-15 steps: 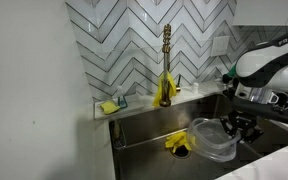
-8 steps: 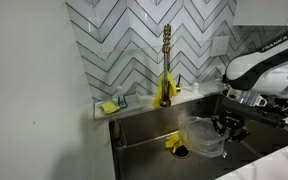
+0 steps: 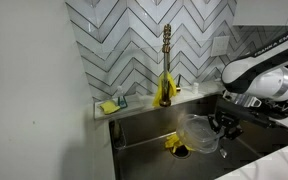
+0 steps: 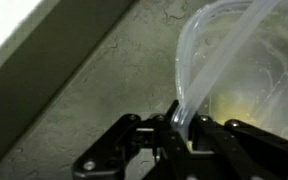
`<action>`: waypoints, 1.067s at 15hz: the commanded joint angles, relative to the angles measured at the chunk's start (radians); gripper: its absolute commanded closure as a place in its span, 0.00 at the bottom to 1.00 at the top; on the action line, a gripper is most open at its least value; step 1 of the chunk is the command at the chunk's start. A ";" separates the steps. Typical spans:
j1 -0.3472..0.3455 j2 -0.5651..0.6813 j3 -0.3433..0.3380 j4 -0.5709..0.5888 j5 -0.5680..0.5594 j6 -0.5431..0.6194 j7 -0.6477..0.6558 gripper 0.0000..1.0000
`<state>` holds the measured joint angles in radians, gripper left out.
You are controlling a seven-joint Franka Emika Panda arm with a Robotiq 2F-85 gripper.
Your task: Pick up the bigger clear lunch box and put it on the counter, pick up the smaller clear lunch box and put it in the bigger clear lunch box, pick up the lunch boxes and put them in the sink, open the tap
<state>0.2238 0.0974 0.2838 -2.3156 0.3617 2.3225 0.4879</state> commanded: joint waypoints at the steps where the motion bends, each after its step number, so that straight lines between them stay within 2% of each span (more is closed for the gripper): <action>1: 0.040 0.144 -0.007 0.087 -0.013 0.033 0.018 0.98; 8: 0.123 0.331 -0.034 0.204 -0.054 0.082 0.083 0.98; 16: 0.169 0.450 -0.040 0.317 -0.028 0.135 0.118 0.98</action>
<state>0.3676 0.4993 0.2596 -2.0463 0.3259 2.4429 0.5789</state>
